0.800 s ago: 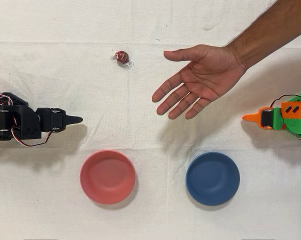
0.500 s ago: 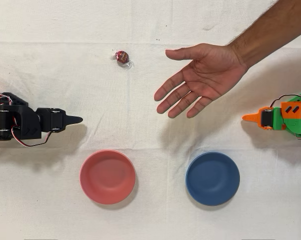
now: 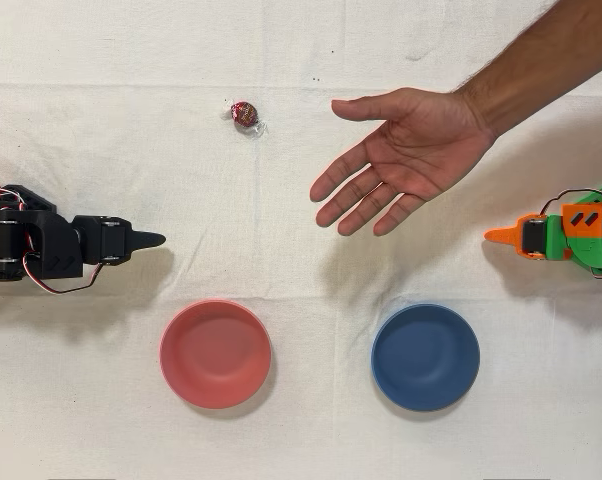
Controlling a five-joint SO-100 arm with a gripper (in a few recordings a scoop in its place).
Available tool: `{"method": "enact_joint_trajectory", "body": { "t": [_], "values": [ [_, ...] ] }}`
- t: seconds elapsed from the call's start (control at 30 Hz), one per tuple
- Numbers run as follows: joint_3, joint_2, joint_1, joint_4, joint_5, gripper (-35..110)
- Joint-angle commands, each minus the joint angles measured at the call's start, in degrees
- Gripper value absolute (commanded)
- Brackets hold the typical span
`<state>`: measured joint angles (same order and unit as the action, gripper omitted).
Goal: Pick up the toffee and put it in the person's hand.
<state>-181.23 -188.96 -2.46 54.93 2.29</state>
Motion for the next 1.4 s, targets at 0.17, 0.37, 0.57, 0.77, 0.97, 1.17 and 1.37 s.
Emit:
{"method": "enact_joint_trajectory", "body": {
  "t": [0.17, 0.37, 0.57, 0.77, 0.97, 1.17, 1.37],
  "values": [
    [-2.9, -4.04, -0.26, -0.26, 0.7, 2],
    [-2.9, -4.04, -0.26, -0.26, 0.62, 2],
    [-2.9, -4.04, -0.26, -0.26, 1.32, 0],
    [-2.9, -4.04, -0.35, -0.26, 1.49, 0],
    [-2.9, -3.69, -0.18, -2.81, 7.65, 3],
    [2.02, 3.96, 0.0, -9.32, 16.96, 1],
    [12.48, 13.01, 0.0, -9.23, 20.57, 3]
  ]
}}
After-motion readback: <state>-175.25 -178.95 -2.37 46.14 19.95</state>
